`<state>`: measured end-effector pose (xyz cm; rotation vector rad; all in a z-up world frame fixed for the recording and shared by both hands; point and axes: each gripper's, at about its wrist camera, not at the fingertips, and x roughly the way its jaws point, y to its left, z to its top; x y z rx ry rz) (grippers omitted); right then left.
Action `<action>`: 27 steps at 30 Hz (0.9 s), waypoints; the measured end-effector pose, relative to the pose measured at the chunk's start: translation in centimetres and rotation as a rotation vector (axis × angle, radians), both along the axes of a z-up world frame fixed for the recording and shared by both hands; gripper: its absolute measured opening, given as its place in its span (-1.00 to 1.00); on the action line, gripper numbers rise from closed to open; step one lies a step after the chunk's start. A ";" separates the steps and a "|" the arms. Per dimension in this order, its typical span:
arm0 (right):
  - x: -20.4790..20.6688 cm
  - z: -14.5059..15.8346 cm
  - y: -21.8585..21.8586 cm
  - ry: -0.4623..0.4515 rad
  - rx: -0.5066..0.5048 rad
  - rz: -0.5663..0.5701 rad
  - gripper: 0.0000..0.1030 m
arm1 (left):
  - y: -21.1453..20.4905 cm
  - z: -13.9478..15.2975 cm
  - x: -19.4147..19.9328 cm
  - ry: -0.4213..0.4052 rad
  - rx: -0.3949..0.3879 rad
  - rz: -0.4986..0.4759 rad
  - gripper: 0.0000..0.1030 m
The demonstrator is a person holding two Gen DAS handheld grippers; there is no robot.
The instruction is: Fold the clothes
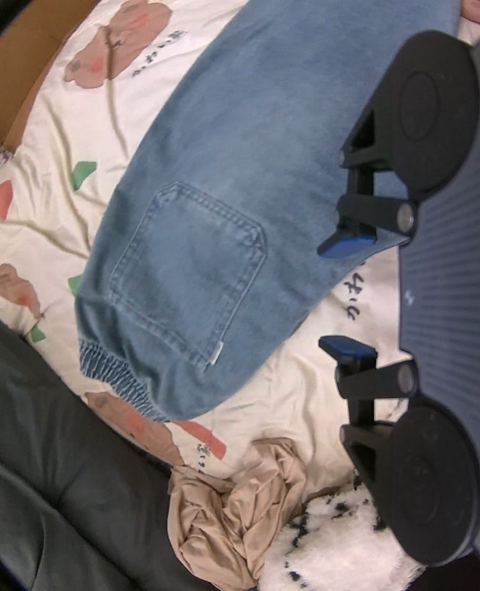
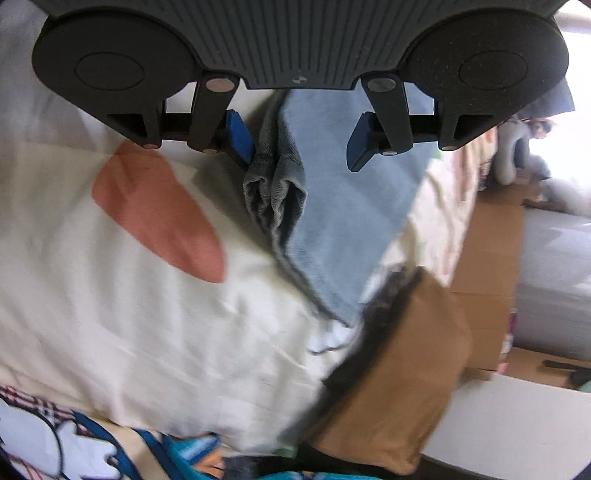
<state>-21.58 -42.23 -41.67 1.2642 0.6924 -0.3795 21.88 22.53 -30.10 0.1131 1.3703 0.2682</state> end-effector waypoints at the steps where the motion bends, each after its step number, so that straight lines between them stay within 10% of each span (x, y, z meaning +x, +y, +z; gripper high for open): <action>1: 0.0 0.4 0.1 -0.022 -0.003 0.008 0.15 | -0.2 -0.1 0.0 0.003 0.001 -0.004 -0.04; 27: 0.3 -5.0 -3.1 -0.121 0.237 -0.057 0.13 | -2.4 -1.4 -0.2 0.037 0.004 -0.045 -0.02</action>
